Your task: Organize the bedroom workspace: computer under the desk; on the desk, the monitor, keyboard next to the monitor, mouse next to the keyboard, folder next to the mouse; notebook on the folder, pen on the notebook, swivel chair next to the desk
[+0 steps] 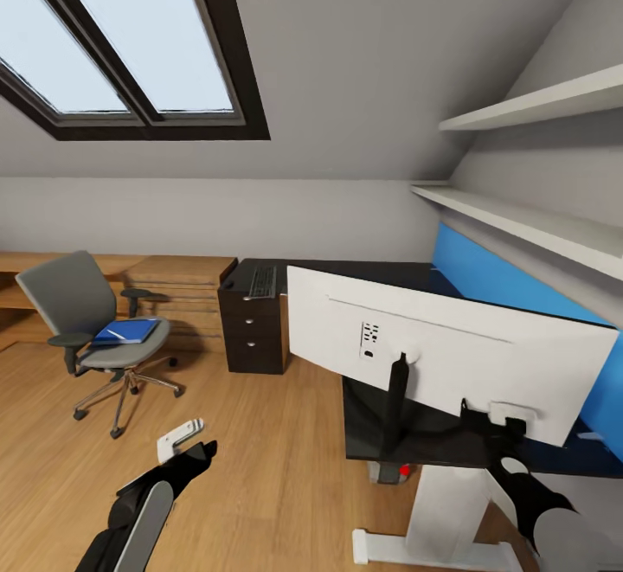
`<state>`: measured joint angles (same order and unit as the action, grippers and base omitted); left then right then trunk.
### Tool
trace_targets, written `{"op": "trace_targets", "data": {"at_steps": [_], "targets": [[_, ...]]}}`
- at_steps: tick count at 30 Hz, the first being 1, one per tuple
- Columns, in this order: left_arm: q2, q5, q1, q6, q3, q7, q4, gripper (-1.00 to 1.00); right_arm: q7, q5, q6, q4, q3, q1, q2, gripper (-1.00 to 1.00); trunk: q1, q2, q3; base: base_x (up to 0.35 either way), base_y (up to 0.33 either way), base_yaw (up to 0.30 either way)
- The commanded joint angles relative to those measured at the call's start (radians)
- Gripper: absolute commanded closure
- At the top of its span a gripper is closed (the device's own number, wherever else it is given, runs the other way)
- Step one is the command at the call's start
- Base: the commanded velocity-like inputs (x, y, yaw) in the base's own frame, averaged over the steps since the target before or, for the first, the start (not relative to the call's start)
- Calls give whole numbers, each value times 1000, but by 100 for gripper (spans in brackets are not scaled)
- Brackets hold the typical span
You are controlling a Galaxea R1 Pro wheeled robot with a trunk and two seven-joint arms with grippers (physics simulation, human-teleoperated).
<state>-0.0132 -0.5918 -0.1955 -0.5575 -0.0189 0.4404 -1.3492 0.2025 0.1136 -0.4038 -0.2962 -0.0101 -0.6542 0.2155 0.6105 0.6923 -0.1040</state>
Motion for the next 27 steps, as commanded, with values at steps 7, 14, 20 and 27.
{"op": "trace_targets", "data": {"at_steps": [7, 14, 20, 27], "targets": [[-1, -11, -1, -4, -38, 7, -2, -100, -97, 12, 48, 2, 0, -1, 23, -100, 0, 1, -2, 0, 0, 0], [-2, -10, -1, -4, -39, 7, -2, -100, -100, 12, 39, -6, -3, -1, 20, -100, 0, 1, -2, 0, 0, 0], [-3, -8, -1, -3, -35, 7, -5, -100, -101, 6, 13, -9, -6, -1, 9, -100, 0, 1, -2, 81, -20, 0], [-5, -7, -1, -2, -31, 8, -5, -100, -103, 4, 3, -8, -6, -1, 8, -100, 0, 1, -2, 275, -132, 0]]}}
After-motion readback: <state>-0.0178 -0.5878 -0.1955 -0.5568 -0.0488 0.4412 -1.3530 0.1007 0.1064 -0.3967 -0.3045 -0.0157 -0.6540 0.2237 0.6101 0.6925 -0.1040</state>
